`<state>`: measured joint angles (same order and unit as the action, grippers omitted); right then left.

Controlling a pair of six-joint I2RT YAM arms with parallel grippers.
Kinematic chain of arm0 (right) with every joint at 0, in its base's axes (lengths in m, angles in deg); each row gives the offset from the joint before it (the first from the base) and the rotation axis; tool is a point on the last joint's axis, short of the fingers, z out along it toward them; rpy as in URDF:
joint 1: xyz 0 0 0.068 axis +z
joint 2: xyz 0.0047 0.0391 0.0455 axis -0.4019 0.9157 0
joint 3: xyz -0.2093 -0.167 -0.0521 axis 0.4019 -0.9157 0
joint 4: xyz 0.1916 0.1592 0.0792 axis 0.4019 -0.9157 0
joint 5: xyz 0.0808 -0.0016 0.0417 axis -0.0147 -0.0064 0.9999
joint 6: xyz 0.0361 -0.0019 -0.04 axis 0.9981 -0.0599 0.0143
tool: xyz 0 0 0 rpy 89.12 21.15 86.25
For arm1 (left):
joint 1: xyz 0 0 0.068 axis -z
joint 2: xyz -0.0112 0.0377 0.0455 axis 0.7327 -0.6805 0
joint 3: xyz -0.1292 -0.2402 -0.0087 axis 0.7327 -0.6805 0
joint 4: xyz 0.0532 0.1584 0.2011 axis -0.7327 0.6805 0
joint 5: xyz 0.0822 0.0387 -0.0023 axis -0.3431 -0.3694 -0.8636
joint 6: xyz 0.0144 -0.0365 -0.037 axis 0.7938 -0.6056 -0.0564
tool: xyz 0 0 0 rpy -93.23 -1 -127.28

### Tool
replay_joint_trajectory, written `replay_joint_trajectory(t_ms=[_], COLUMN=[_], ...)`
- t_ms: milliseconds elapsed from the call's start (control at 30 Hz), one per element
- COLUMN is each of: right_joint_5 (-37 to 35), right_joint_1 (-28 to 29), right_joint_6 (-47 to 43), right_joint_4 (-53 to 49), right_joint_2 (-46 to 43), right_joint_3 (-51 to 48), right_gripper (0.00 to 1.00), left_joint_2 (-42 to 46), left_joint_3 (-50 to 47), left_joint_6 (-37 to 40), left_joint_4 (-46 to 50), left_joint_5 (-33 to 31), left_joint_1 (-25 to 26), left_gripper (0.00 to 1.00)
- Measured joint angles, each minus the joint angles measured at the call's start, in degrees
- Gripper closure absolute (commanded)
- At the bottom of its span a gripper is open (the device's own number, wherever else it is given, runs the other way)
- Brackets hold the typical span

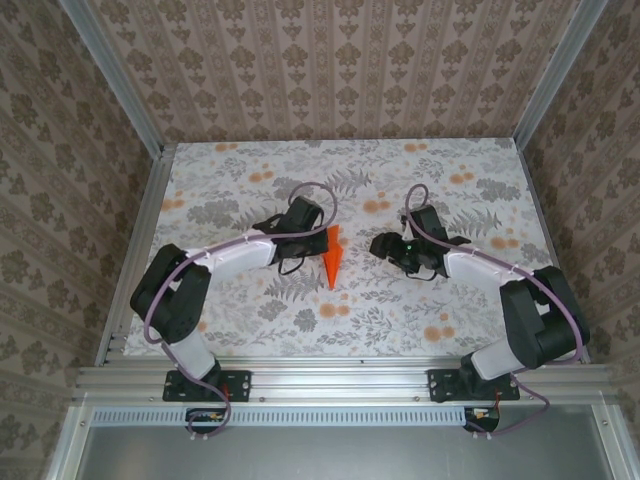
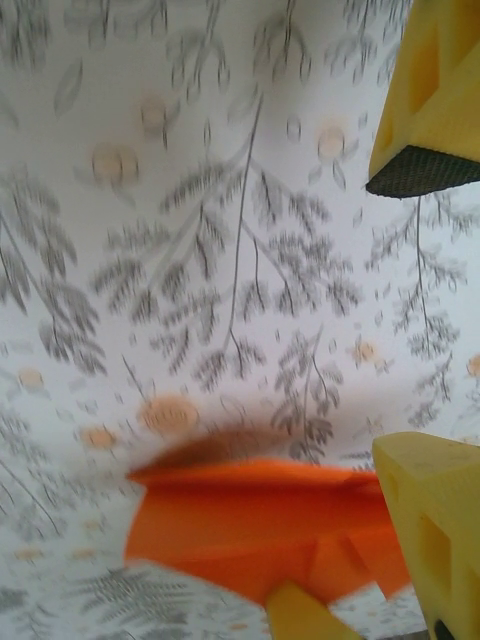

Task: Fold a paper plane with a square sheet of paper (pick it up from the middle)
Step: Move a paper plane to the center of the table.

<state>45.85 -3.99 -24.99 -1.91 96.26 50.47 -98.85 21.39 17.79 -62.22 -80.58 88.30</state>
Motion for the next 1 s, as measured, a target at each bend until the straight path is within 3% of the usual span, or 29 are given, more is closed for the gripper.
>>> replay_joint_trajectory(t_ms=[233,367,633,1000], right_joint_5=[0.2,0.2,0.2,-1.4], right_joint_1=[3.7,4.6,4.7,4.7], right_joint_6=[0.0,0.1,1.0,3.7], right_joint_4=[1.2,1.2,1.8,5.3], right_joint_2=[2.8,4.0,4.0,3.9], right_joint_3=[2.0,2.5,3.0,2.6], right_gripper=[0.36,0.37,0.42,0.46], left_joint_2=[0.8,3.8,7.6,-1.4], left_joint_3=[-8.1,-11.3,-13.8,-15.4], left_joint_6=[-2.7,-3.2,-3.4,-5.3], left_joint_4=[-16.9,-22.3,-28.8,-34.3], left_joint_5=[6.1,6.4,6.2,6.3], left_joint_1=[-0.8,-0.8,-0.8,-2.3], left_gripper=[0.97,0.97,0.98,1.0])
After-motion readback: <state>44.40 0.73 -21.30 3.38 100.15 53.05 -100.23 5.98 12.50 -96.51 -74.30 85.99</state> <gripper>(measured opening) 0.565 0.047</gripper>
